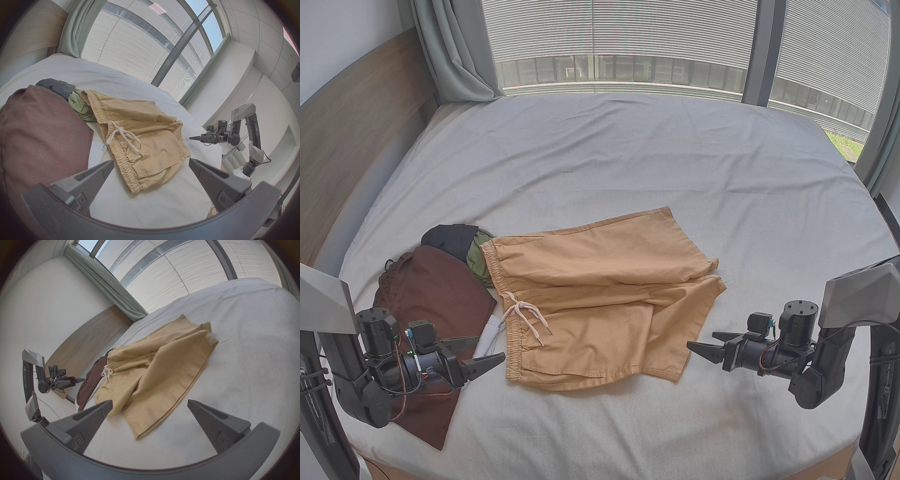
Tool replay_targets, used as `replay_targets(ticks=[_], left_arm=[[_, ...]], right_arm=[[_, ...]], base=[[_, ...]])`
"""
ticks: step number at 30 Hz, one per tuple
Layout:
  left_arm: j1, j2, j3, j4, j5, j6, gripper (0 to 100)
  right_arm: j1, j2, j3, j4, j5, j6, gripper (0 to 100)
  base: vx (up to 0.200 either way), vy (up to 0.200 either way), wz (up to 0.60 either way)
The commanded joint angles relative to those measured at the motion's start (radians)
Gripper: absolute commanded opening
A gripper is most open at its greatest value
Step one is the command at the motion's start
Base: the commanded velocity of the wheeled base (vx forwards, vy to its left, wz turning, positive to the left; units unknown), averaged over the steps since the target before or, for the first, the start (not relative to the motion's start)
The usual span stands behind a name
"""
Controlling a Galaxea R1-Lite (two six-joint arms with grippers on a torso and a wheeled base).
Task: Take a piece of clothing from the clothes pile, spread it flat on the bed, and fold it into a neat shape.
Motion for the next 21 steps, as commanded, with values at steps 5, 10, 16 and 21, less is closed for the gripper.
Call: replay_targets(ticks=[5, 10, 16, 21], left_arm=[[-0.001, 0.005, 0.001, -0.001, 0.0, 0.001, 100], [-0.002, 0.007, 0.001, -0.001, 0.0, 0.001, 100], [-0.001, 0.007, 0.001, -0.001, 0.0, 0.001, 100], [-0.001, 0.007, 0.001, -0.001, 0.0, 0.001, 100]], right_arm=[[0.039, -0.002, 0.046, 0.001, -0.004, 0.006, 100], [0.049, 0.01, 0.053, 0.001, -0.004, 0.008, 100], [0.085, 0.044, 0.055, 0.001, -0.015, 0.023, 100], [0.105, 0.065, 0.047, 0.0, -0.027, 0.069, 100]], base=[[0.0, 0.0, 0.0], [0.0, 0.0, 0.0], [0.0, 0.0, 0.0], [0.0, 0.0, 0.0]])
